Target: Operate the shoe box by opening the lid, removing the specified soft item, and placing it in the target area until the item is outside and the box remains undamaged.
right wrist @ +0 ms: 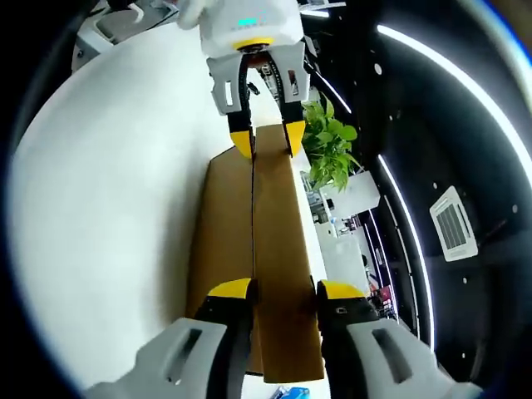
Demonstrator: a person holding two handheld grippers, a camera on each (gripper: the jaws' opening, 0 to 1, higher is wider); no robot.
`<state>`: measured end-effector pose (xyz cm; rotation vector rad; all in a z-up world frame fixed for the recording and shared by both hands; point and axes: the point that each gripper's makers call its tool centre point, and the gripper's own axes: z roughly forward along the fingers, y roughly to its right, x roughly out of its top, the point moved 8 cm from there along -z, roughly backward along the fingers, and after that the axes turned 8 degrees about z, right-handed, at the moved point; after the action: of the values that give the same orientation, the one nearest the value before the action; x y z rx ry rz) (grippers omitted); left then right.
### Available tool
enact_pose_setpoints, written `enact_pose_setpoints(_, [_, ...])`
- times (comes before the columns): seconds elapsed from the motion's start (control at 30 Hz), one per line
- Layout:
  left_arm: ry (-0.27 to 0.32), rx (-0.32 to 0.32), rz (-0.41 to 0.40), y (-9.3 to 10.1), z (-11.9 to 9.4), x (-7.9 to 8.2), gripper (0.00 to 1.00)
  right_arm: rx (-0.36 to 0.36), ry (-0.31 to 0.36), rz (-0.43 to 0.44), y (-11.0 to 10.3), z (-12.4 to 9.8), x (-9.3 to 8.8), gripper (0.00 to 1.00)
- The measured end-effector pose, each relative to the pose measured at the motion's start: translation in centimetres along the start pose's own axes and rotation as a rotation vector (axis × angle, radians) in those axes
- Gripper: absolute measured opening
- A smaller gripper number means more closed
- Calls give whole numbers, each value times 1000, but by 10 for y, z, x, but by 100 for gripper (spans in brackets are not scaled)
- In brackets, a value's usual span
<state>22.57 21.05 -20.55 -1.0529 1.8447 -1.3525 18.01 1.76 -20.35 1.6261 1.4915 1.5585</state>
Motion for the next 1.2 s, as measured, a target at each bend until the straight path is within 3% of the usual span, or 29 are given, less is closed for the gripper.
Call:
enact_pose_setpoints(0.13, [2, 23, 4, 3, 1, -1, 28, -26, -14, -101, -5, 3, -2, 30])
enact_pose_setpoints(0.57, [5, 59, 9, 11, -1, 0, 28, -61, -29, -103, -13, 10, -7, 30])
enact_pose_setpoints(0.97, [8, 58, -30, 24, 3, 0, 28, -84, -50, -162, -27, 16, -15, 30])
enact_pose_setpoints(1.13, [5, 73, -13, 28, 5, 0, 28, -99, -45, -165, -30, 15, -15, 30])
enact_pose_setpoints(1.2, [-13, 86, 32, 30, 6, 1, 28, -104, -43, -165, -31, 15, -16, 30])
